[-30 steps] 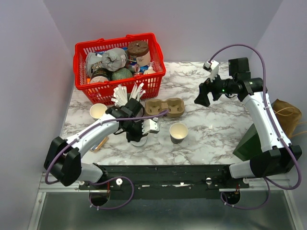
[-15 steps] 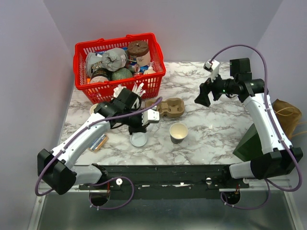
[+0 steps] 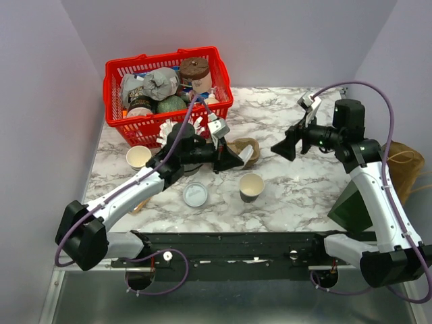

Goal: Pack the takeout coffee

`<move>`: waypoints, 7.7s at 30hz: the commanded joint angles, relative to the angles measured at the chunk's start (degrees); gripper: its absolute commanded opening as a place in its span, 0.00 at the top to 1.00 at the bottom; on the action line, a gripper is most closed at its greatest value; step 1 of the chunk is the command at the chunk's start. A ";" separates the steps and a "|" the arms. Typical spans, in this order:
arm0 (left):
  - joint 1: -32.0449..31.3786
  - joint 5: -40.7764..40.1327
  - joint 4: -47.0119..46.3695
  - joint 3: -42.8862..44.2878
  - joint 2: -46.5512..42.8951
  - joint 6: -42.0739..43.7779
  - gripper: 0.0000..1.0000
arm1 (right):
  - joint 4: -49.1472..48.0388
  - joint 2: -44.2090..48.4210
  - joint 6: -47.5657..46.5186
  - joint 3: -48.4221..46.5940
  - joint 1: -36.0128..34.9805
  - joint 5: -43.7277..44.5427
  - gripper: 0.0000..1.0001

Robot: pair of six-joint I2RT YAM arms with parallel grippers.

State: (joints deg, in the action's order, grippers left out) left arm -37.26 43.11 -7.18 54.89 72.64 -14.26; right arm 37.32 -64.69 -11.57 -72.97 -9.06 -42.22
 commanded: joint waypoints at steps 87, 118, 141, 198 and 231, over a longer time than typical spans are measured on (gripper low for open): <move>-2.82 -0.31 -45.11 -19.21 16.22 -36.36 0.92 | -6.03 -10.55 -10.05 16.98 -2.80 -10.69 0.00; -2.21 16.41 39.37 21.78 20.94 42.46 1.00 | 41.52 -15.65 -70.87 -7.10 -8.51 -14.74 0.27; -2.03 8.04 63.69 25.97 14.81 73.05 1.00 | 17.44 -9.14 -56.37 2.13 -17.13 -11.66 0.39; -2.21 2.16 40.35 13.59 4.54 52.96 0.51 | 19.98 -16.53 -55.32 0.10 -23.55 -8.58 0.99; -5.81 -11.91 4.81 -3.48 -0.93 31.05 0.01 | 30.36 -37.53 -19.72 -0.50 -3.25 -49.02 0.99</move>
State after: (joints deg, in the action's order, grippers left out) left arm -42.24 29.10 0.40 51.53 70.26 17.06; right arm 59.90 -100.42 -25.19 -70.19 -12.73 -83.24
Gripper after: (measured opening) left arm 0.985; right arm 0.013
